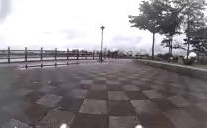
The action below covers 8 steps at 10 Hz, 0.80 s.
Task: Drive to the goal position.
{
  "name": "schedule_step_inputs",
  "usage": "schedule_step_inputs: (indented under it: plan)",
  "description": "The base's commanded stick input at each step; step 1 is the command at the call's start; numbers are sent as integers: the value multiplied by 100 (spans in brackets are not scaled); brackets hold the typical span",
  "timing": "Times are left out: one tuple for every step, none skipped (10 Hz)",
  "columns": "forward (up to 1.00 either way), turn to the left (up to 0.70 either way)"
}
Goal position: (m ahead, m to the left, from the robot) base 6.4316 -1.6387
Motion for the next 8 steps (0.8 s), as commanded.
schedule_step_inputs:
  plan:
    - [85,-29]
    - [85,-13]
    - [85,1]
    - [85,1]
    - [85,1]
    - [85,1]
    - [85,1]
    - [85,1]
